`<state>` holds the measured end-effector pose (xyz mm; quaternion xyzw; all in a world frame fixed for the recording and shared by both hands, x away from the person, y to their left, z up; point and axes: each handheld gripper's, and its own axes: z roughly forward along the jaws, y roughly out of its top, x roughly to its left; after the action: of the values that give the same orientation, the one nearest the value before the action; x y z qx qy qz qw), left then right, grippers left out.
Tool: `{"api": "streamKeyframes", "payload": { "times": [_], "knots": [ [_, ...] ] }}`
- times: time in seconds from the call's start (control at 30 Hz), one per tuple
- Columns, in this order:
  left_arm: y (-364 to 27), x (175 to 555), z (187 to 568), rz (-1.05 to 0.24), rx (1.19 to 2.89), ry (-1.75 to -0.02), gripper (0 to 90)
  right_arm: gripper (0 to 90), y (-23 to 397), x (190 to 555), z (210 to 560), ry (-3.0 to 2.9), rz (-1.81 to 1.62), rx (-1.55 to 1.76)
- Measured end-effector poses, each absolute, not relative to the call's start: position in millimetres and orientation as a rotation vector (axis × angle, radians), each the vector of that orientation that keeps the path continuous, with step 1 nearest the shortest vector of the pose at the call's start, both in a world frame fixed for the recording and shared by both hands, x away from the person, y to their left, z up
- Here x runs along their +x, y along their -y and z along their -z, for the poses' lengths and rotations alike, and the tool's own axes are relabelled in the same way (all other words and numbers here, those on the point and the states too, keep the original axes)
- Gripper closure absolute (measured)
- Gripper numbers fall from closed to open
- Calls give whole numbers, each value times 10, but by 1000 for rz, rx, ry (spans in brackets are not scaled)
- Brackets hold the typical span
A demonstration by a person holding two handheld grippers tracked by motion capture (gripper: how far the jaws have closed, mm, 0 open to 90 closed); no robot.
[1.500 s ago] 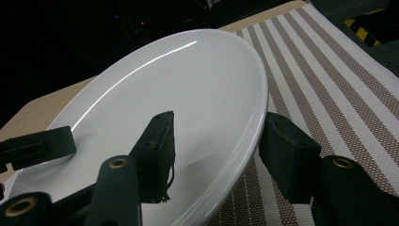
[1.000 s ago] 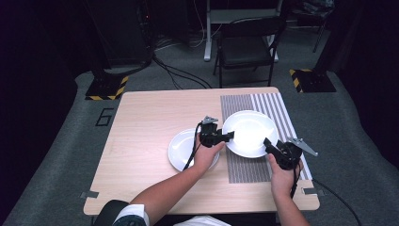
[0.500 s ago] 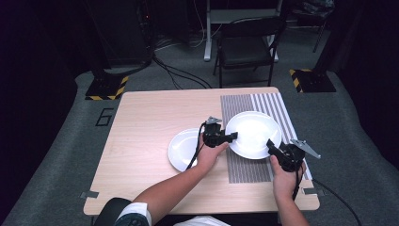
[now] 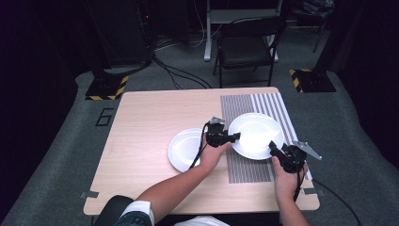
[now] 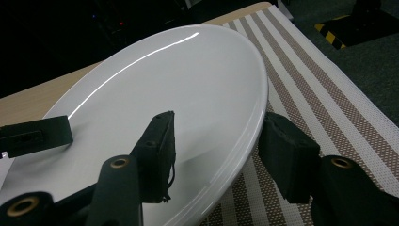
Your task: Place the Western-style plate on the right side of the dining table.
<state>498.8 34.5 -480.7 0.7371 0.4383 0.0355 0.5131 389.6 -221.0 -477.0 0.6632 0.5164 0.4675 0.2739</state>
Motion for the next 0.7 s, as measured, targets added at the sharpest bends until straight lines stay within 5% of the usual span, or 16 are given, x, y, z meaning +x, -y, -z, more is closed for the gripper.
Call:
{"api": "streamKeyframes", "payload": {
  "times": [0.7],
  "knots": [
    [-354, 5156, 4776, -105, 1745, -1084, 509, 469, 2197, 4114, 4731, -1399, -1238, 1782]
  ]
}}
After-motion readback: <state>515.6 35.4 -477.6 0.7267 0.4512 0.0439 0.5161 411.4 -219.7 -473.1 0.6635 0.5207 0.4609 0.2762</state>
